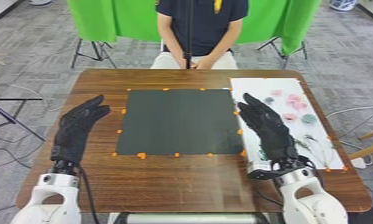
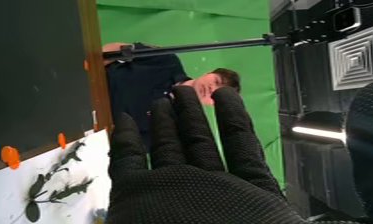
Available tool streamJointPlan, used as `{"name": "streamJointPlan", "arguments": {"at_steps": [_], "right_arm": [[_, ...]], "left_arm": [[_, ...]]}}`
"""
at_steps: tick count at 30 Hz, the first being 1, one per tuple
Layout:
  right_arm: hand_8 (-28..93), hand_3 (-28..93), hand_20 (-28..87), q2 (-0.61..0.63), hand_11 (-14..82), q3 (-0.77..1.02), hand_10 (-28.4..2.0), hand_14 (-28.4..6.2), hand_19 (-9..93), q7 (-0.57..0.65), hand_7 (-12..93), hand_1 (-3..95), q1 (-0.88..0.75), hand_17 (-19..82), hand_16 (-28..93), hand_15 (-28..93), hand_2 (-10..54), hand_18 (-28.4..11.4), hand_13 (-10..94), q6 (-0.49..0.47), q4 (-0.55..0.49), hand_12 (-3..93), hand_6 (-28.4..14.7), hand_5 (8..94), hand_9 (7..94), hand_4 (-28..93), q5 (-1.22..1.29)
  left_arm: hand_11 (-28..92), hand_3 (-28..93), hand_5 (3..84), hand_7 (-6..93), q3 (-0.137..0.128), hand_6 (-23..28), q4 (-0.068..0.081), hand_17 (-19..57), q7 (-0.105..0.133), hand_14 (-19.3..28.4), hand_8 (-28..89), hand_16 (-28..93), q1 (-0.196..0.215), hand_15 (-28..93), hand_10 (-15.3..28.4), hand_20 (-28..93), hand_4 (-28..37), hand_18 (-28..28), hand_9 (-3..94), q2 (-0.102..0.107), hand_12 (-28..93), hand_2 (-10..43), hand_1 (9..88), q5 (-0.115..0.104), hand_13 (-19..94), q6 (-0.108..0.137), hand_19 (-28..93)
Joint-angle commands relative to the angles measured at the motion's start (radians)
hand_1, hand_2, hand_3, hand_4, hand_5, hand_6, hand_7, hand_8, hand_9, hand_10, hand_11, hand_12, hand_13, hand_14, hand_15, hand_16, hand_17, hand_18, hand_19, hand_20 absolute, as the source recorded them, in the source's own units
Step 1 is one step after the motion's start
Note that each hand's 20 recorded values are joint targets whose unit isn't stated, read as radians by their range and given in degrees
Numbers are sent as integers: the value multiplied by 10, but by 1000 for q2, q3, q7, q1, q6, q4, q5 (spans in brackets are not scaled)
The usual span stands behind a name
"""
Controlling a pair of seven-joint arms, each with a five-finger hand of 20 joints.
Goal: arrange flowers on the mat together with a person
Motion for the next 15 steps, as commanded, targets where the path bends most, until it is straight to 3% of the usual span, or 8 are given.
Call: {"name": "streamJointPlan", "arguments": {"at_steps": [1,8,15], "right_arm": [[-92,748,195,0,32,-2,-144,-78,9,-9,97,111,-5,111,93,45,-37,-94,236,-8,-5,110,-37,331,366,-187,-7],[-92,749,196,-5,32,2,-145,-81,14,-11,98,111,-4,112,80,55,-37,-97,236,-2,-6,110,-38,332,367,-187,-5],[-92,749,194,-7,31,-1,-146,-85,18,-9,100,112,-1,113,71,61,-39,-99,235,-5,-3,110,-37,331,365,-188,-6]], "left_arm": [[212,615,466,116,-7,48,-6,22,-8,167,-59,48,12,168,129,194,-200,145,458,6,159,-52,288,-10,333,3,110],[212,615,465,115,-6,48,-2,17,-10,167,-59,51,5,166,128,190,-200,146,458,2,159,-51,288,-10,331,-5,107],[211,616,465,116,-11,47,-2,15,-12,166,-59,52,9,166,129,188,-200,146,458,1,158,-53,287,-21,330,4,105]]}}
